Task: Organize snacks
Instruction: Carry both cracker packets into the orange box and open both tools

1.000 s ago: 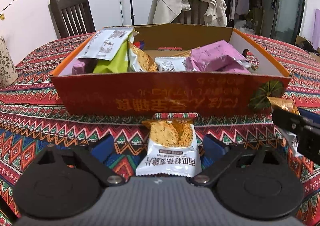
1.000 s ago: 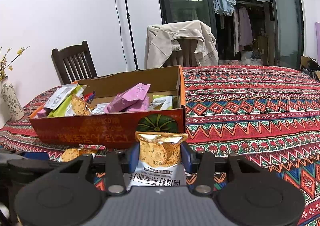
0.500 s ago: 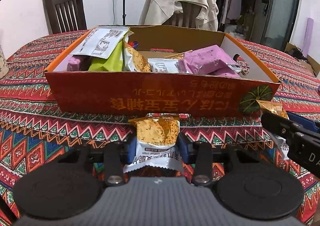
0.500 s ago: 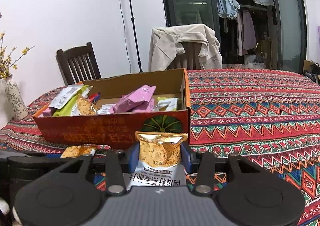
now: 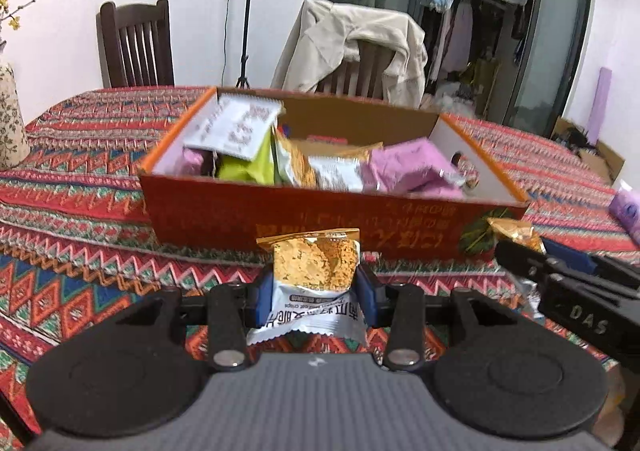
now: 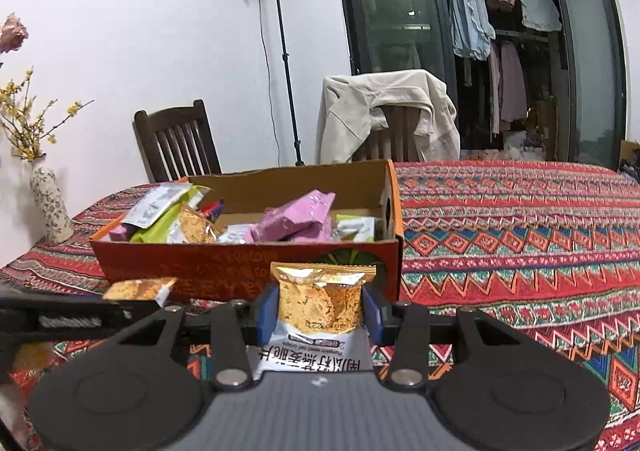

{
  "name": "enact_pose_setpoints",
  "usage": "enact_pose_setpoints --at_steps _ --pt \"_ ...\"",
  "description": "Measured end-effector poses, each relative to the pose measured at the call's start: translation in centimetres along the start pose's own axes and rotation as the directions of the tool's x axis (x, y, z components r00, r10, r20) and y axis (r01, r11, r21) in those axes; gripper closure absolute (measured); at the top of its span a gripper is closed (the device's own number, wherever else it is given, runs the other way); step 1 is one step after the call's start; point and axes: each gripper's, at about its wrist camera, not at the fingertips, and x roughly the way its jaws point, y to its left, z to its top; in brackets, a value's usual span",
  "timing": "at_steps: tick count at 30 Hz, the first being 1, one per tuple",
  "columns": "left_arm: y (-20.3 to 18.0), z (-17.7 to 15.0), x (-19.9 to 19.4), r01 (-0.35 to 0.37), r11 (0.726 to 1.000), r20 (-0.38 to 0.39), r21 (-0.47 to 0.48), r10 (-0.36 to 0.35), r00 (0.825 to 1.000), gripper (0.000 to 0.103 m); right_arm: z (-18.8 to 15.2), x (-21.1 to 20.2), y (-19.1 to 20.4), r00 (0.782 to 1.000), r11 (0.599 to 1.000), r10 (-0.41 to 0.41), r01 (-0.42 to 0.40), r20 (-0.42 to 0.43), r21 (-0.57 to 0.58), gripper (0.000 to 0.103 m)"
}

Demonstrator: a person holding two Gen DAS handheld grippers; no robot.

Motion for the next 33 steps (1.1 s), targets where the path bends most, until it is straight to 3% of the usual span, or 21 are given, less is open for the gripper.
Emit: enact_pose_setpoints --at_steps 11,22,30,33 --pt "0.6 5.5 -2.8 0.027 1.000 0.149 0.000 -0.027 0.989 0.060 4.6 -1.6 1.5 0.997 1.000 -0.003 0.005 0.073 -0.027 0.060" --pt "1.4 10.9 0.1 -0.020 0.999 0.213 -0.042 0.028 0.977 0.060 9.8 2.9 2.6 0.996 0.999 -0.049 0.048 0.080 0.003 0.060" --pt "3.5 10.8 4.0 -0.049 0.996 0.211 -0.079 0.064 0.975 0.060 9.3 7.3 3.2 0.993 0.997 -0.081 0.080 0.082 0.023 0.060" --pt "4.0 9.9 5.0 -0.060 0.996 0.242 -0.071 0.075 0.967 0.060 8.3 8.4 3.3 0.992 0.995 -0.094 0.093 0.084 0.022 0.060"
